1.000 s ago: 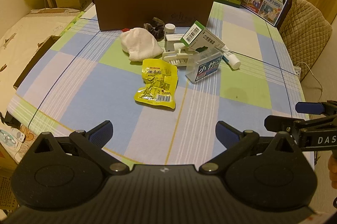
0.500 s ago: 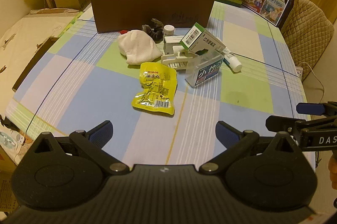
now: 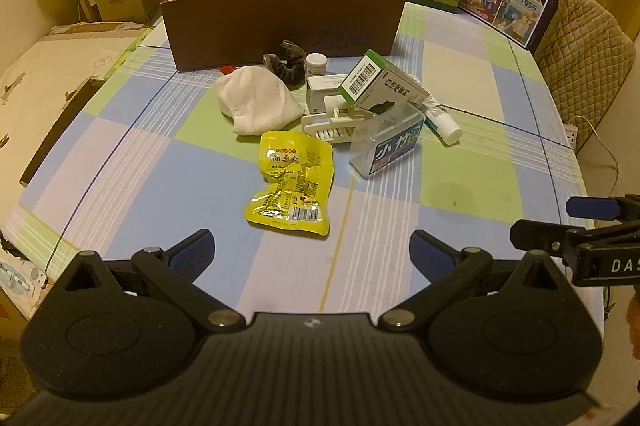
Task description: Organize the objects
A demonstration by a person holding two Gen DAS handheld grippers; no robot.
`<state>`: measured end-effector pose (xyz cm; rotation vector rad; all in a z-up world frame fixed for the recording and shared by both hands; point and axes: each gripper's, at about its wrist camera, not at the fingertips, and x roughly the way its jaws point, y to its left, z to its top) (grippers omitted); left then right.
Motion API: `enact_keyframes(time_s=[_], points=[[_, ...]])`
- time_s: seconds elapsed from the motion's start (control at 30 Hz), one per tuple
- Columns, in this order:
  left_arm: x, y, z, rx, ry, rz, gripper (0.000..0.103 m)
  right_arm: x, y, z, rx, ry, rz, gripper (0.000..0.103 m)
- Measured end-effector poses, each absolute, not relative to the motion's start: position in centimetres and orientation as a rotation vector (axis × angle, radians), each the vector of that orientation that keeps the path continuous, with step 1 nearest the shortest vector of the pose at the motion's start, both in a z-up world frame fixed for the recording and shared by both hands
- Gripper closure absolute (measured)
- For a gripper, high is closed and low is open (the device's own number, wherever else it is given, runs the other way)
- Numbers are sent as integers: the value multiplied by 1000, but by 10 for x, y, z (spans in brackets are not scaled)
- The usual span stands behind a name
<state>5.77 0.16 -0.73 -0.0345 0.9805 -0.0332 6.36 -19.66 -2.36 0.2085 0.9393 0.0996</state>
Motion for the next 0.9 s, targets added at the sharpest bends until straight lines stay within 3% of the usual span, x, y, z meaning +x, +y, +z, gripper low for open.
enact_keyframes(time_s=[0.9], points=[[128, 16, -76, 54, 1014, -89, 4, 95, -224, -49, 288, 932, 20, 2]])
